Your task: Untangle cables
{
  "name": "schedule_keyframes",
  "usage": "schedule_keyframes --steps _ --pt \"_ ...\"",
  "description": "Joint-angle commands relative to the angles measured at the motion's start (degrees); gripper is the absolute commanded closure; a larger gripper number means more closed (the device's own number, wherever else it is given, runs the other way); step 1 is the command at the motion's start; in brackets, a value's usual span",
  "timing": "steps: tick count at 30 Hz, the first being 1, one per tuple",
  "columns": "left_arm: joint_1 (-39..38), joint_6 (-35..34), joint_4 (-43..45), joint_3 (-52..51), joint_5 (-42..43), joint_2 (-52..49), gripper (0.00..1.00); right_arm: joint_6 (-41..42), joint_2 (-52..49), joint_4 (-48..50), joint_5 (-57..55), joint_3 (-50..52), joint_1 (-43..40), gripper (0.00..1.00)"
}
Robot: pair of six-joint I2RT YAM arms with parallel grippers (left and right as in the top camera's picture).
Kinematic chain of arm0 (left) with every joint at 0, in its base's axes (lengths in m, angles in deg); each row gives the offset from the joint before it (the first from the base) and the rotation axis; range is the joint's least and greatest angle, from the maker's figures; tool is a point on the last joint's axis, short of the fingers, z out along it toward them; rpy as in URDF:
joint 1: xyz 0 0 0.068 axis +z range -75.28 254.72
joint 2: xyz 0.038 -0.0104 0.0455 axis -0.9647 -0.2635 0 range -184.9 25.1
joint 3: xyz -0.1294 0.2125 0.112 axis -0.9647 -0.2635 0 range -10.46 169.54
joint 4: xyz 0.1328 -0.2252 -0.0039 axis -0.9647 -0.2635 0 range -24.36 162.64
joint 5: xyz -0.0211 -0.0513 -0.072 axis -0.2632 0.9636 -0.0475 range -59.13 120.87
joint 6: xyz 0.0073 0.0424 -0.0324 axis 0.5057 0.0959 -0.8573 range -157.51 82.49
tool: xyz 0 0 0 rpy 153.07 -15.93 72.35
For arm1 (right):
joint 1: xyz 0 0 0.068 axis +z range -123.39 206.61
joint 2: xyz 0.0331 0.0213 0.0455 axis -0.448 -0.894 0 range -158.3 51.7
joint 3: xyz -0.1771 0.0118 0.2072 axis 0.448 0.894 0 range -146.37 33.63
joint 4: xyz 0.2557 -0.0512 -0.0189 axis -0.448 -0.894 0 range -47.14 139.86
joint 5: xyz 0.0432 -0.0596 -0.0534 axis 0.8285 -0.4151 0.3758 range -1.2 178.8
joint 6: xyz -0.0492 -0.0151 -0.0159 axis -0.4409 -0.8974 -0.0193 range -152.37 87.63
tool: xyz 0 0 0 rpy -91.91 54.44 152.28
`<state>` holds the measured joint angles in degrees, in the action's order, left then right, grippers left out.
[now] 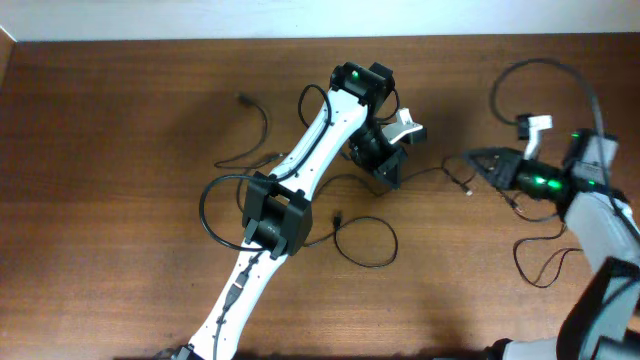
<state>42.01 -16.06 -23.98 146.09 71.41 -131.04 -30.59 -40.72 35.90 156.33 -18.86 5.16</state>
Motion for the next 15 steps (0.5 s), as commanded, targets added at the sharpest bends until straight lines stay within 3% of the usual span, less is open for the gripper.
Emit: schedule_keyframes --steps 1,9,12,15 --pt "0.22 -0.15 -0.13 -0.02 0.83 -0.52 1.0 0.39 2.47 -0.13 14.29 -0.24 -3.06 0.96" --pt "0.24 -0.13 -0.13 -0.02 0.59 -0.52 1.0 5.11 8.85 -1.99 19.23 -0.24 -12.48 0.96" --pt "0.24 -0.13 -0.13 -0.02 0.61 -0.52 1.0 0.83 9.2 -9.35 16.59 -0.24 -12.7 0.96" --pt "1.18 -0.13 -0.13 -0.02 1.79 -0.52 1.0 -9.57 9.2 -22.05 0.66 -0.24 -12.7 0.96"
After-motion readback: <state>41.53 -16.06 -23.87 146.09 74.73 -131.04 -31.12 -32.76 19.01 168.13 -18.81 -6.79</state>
